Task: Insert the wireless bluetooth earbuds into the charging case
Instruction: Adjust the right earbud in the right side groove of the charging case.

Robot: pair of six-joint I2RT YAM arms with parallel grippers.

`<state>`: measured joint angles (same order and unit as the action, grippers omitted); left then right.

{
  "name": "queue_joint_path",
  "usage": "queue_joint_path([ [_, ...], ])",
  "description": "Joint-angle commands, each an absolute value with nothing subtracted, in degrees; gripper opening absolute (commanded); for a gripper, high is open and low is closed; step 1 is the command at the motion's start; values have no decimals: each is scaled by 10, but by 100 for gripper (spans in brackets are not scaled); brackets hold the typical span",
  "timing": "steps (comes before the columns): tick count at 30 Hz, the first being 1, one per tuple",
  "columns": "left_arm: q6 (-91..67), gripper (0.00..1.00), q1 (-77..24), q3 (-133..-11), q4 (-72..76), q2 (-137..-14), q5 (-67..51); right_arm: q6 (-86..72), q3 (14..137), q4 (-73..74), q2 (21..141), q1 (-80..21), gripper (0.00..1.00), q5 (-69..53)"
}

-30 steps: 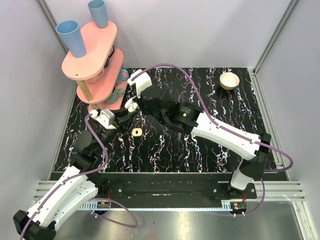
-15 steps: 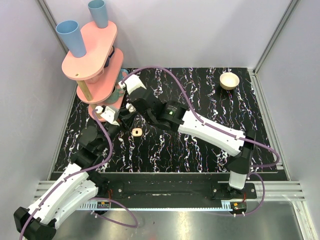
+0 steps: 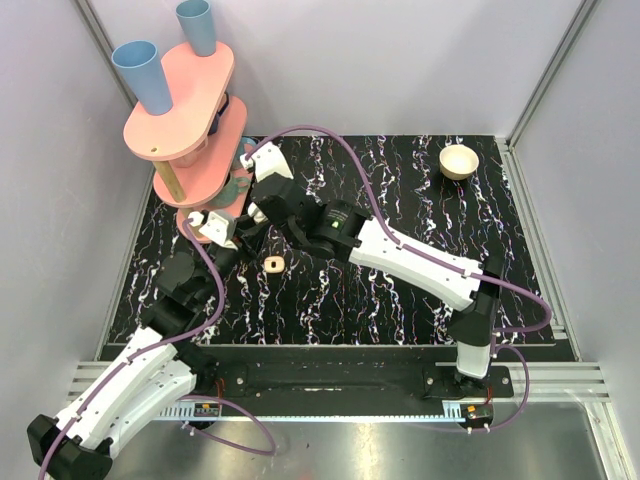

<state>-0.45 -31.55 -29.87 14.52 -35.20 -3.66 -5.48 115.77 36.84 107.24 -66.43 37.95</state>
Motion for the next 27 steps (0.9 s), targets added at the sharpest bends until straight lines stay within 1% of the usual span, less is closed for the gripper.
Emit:
queue_joint_path([
  [1, -4, 0, -335, -332, 202, -353, -103, -79, 1144, 311, 1062, -711, 31, 243],
  [5, -4, 0, -335, -333, 207, -359, -97, -91, 1152, 319, 1061, -712, 31, 216],
  [9, -4, 0, -335, -332, 204, -352, -97, -96, 1153, 322, 1065, -713, 30, 219],
  [13, -4, 0, -335, -322, 205, -337, -93, -62, 1132, 307, 1039, -711, 31, 337],
  [15, -4, 0, -335, -316, 205, -330, -96, -49, 1105, 291, 1019, -700, 32, 362],
  [18, 16, 0, -335, -315, 203, -330, -114, -59, 1052, 240, 955, -667, 32, 331],
  [19, 18, 0, -336, -313, 206, -330, -120, -59, 1036, 205, 921, -660, 32, 291],
  [22, 28, 0, -336, -304, 228, -332, -160, -63, 975, 137, 866, -644, 32, 215],
  [27, 43, 0, -337, -315, 222, -357, -214, -72, 955, 123, 850, -642, 32, 210],
])
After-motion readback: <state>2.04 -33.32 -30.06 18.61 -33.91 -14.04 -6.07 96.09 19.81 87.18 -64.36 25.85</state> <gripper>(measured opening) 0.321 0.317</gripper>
